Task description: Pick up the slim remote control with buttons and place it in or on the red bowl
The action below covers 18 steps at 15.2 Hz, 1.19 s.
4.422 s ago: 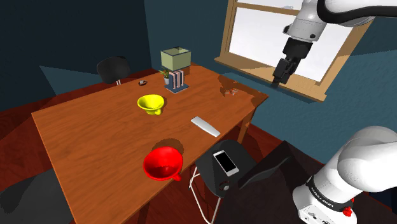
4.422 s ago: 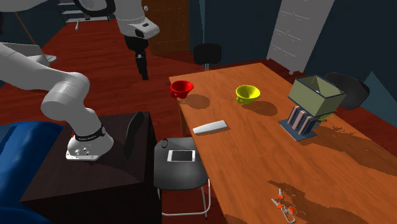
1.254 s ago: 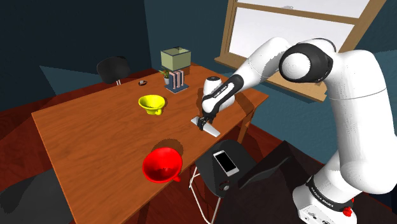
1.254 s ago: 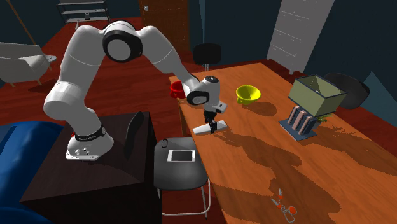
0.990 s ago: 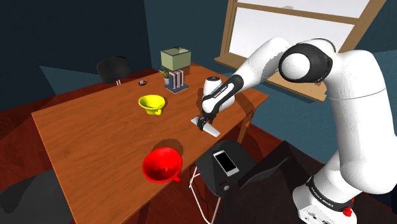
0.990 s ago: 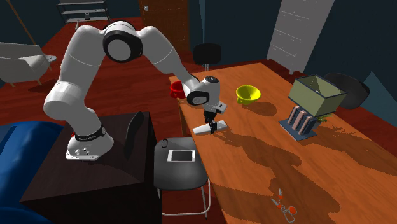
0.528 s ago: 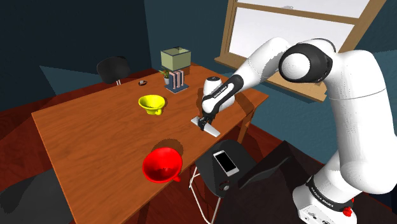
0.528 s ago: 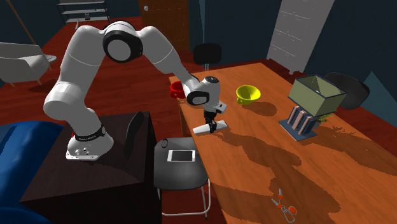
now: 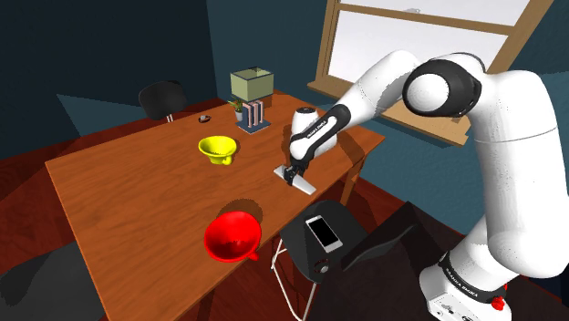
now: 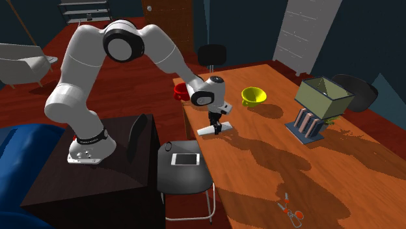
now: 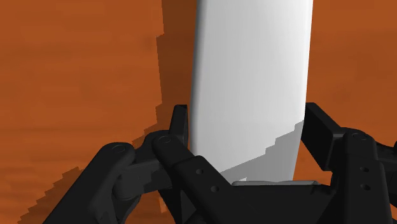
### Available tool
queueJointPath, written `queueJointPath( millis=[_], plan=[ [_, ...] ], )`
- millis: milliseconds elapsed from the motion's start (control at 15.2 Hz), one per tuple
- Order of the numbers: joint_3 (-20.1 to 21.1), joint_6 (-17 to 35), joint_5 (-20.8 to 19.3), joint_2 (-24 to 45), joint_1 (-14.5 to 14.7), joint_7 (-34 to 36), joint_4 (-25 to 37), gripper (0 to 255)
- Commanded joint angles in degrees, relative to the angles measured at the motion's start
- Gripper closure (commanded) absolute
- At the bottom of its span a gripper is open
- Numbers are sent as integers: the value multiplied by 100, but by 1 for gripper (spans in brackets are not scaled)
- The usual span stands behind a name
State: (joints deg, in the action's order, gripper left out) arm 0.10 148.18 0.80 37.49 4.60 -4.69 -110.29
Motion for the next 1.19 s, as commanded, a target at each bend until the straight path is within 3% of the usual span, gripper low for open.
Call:
queueJointPath(
  millis=[0, 1122],
  plan=[
    [-1, -93, 0, -135, -6, -6, -41, 255],
    [-7, -1013, -9, -1156, -2, 7, -141, 255]
  ],
)
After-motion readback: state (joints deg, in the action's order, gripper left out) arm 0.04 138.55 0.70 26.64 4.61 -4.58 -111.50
